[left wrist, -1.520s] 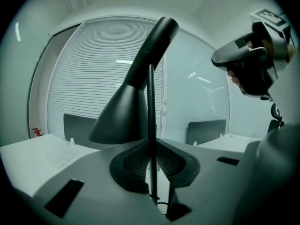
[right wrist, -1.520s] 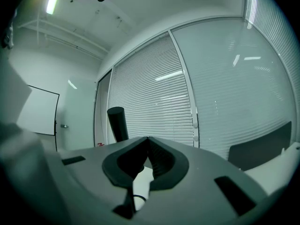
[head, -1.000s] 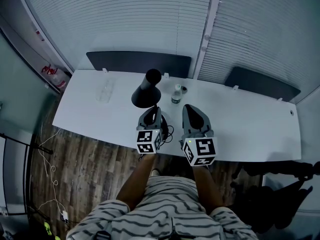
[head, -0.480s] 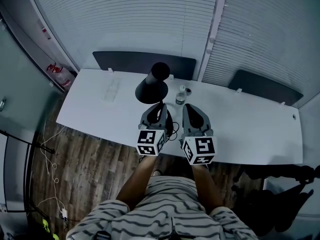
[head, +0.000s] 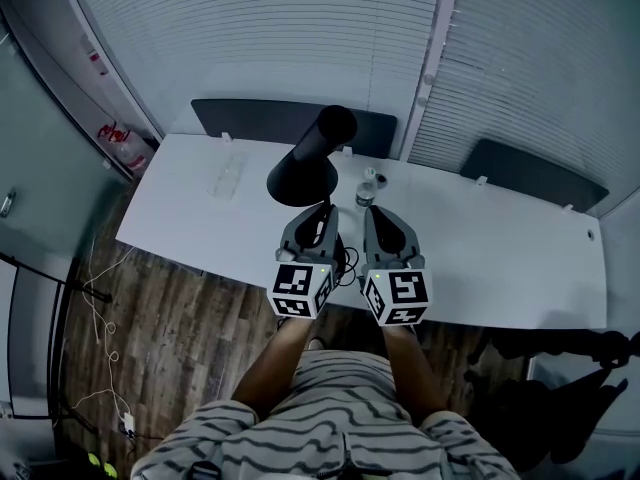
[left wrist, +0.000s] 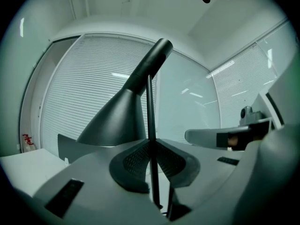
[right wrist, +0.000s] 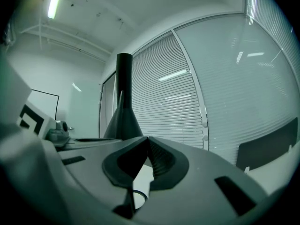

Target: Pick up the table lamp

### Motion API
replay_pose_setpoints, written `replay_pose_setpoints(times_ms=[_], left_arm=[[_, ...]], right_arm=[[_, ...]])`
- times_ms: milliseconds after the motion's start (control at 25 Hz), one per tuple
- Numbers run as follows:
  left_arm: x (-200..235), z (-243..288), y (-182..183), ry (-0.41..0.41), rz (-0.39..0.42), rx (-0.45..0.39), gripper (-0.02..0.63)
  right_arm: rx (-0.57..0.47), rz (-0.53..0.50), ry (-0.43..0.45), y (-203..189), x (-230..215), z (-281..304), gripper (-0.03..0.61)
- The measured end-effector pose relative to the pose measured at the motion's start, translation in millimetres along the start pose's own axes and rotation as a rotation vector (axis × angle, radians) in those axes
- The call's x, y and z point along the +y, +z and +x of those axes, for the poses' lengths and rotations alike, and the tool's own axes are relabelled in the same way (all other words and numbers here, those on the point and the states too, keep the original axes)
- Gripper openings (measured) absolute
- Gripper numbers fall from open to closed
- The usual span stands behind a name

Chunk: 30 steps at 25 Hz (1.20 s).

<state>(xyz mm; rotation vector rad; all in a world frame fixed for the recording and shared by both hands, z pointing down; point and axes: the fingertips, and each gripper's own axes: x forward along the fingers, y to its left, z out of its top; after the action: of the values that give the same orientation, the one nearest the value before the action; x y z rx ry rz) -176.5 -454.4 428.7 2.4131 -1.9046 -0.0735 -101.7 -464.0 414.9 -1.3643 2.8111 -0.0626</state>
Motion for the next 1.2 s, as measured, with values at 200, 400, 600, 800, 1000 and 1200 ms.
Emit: replay_pose_setpoints(times_ms=[200, 400, 600, 800, 1000, 1200], left_arm=[[-3.4, -10.2, 14.6, -0.010, 0.003, -0.020, 0.041], [-8.1, -17.0, 25.1, -0.019, 0.006, -0.038, 0.041], [-17.0, -23.6, 35.0, -0.024, 0.024, -0.053, 0.041], [-19.6, -28.3, 36.9, -0.020, 0.046, -0.054, 0.044], [-21.5, -30.6, 37.1, -0.012, 0.053, -0.050, 0.044], [-22.6, -31.6, 36.6, -0.012, 0.059, -0.051, 0.044]], right_arm=[[-0.003, -0.003, 0.012, 1.9, 10.0, 0.1, 0.012], [-0.006, -0.006, 0.018, 4.5, 15.0, -3.5, 0.012], [-0.015, -0.010, 0.019, 8.5, 17.8, -7.7, 0.012], [-0.021, -0.030, 0.025, 12.0, 23.1, -11.2, 0.012], [-0.028, -0.037, 0.031, 14.4, 23.8, -14.2, 0.012], [-0.040, -0.033, 0.034, 17.4, 24.5, -16.3, 0.012]])
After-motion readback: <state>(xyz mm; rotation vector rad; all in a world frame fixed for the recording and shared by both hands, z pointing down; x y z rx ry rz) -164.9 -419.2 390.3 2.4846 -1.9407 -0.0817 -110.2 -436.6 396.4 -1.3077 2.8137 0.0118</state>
